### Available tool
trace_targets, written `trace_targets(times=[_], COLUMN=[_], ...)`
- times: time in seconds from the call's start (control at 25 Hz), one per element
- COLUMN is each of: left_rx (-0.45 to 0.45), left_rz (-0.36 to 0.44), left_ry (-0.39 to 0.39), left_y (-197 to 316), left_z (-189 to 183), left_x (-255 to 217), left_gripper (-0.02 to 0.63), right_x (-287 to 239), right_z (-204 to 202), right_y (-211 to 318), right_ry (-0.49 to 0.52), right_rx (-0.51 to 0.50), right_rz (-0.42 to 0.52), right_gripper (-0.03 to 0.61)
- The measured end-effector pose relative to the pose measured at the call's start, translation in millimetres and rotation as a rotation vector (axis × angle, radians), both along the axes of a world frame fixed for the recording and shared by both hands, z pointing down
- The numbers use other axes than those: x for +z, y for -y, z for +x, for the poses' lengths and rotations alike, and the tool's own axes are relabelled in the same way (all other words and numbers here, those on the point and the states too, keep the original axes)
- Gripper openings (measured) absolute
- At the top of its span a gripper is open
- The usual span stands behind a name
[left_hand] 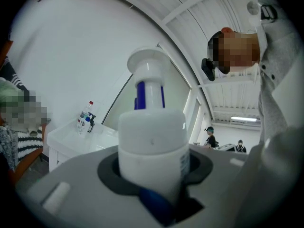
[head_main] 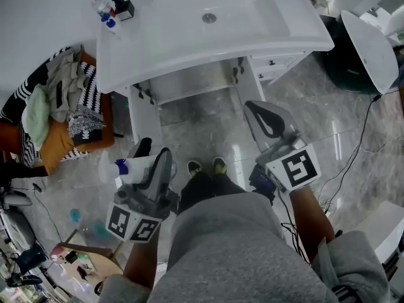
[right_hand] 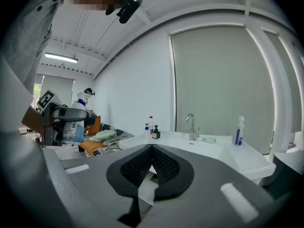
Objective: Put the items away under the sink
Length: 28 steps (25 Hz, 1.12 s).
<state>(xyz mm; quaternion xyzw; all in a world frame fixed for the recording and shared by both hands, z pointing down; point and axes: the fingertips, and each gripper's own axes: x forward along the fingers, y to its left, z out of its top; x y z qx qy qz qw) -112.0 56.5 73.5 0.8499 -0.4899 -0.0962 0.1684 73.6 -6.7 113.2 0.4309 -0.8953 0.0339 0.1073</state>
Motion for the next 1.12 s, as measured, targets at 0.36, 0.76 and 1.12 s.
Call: trace_targets(times=[0.36, 0.76, 1.12], left_rx=[0.043, 0.044, 0.035], left_rz=[0.018, 0.0, -0.037], left_ry=[-0.024, -0.071, -0.098], left_y=[6.9, -2.1, 6.8], left_z=[-14.9, -39.0, -44.7], left_x=[0.8, 14.5, 33.6], left_gripper=[0.206, 0.206, 0.206], right_x=[-10.5, -5.5, -5.3], right_z=[-22.9, -55.1, -76.1], right_y=[-2.0, -12.5, 0.3], right_ry=[-0.033, -0.107, -0.116], right_rx=[0.016, 0.016, -0.002], right_rz=[0.02, 0.037, 0.061], right_gripper=[-0.008, -0.008, -0.008])
